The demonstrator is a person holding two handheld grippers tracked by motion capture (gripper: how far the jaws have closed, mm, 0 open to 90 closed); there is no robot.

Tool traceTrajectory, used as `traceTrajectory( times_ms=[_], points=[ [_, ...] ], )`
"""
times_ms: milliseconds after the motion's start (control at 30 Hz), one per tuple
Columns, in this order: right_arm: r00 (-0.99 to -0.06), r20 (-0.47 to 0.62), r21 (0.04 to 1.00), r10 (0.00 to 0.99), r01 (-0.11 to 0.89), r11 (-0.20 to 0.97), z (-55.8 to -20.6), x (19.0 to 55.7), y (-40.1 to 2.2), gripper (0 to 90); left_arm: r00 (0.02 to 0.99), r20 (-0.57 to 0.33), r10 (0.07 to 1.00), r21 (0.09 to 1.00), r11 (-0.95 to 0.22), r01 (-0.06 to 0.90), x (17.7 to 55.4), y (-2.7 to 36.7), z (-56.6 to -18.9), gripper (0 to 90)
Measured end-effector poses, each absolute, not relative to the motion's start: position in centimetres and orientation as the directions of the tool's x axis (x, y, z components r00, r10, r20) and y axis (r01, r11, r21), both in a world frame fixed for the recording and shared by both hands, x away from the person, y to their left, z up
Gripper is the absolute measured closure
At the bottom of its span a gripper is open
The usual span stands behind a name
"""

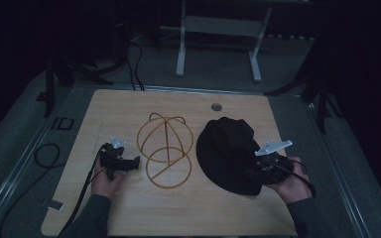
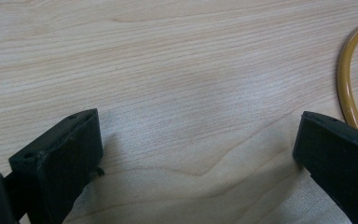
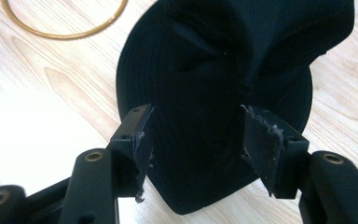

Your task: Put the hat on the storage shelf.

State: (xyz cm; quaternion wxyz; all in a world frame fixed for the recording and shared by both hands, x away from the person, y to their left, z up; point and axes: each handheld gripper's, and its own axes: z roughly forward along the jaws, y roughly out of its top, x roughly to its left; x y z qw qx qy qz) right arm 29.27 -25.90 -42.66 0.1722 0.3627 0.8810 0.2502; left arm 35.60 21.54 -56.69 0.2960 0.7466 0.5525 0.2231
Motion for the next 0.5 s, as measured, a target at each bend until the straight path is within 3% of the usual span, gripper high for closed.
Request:
traceTrajectory(
  times_ms=[500],
  points=[
    [-0.674,-0.111,0.513,0.731,0.591,0.623,-43.8,31.2,-25.9,38.4,0.29,0.006,0.957,0.688,-0.215,0.693,35.6,21.5,-56.7,1.5]
  ],
)
